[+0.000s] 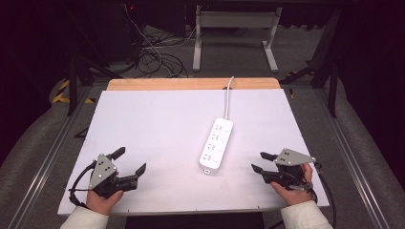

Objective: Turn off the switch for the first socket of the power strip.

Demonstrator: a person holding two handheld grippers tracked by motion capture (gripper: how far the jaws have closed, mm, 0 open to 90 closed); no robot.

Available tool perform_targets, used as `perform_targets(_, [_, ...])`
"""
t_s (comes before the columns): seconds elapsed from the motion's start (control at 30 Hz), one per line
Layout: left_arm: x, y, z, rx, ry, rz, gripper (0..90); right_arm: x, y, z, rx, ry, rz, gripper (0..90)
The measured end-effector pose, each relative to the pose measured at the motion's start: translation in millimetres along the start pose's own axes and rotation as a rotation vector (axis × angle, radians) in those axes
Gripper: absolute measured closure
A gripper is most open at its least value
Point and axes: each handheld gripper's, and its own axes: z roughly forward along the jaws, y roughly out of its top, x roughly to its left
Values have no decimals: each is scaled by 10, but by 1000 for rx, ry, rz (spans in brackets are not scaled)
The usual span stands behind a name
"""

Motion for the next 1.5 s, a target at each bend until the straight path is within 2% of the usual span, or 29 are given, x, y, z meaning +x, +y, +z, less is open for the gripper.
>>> perform_targets(0.13, [6, 7, -8, -11, -5, -16, 130, -12, 4, -2, 3, 17, 22, 462])
perform_targets(0.2, [11, 9, -9, -7, -2, -6, 130, -15, 8, 3, 9, 16, 28, 469])
perform_targets(0.37, [-11, 6, -6, -4, 22, 16, 130, -7, 21, 8, 11, 17, 17, 479])
perform_targets(0.8, [-18, 19, -19, -15, -1, -5, 110, 15, 44, -1, 7, 29, 13, 498])
perform_targets(0.97, [-23, 17, -26, -13, 18, 14, 112, 26, 57, 5, 11, 40, 15, 517])
perform_targets(1.13, [-22, 24, -28, -19, 3, 2, 104, 27, 85, 10, 19, 42, 17, 518])
perform_targets(1.5, [-35, 24, -27, -13, 17, 13, 104, 5, 227, 47, 40, 61, 17, 522])
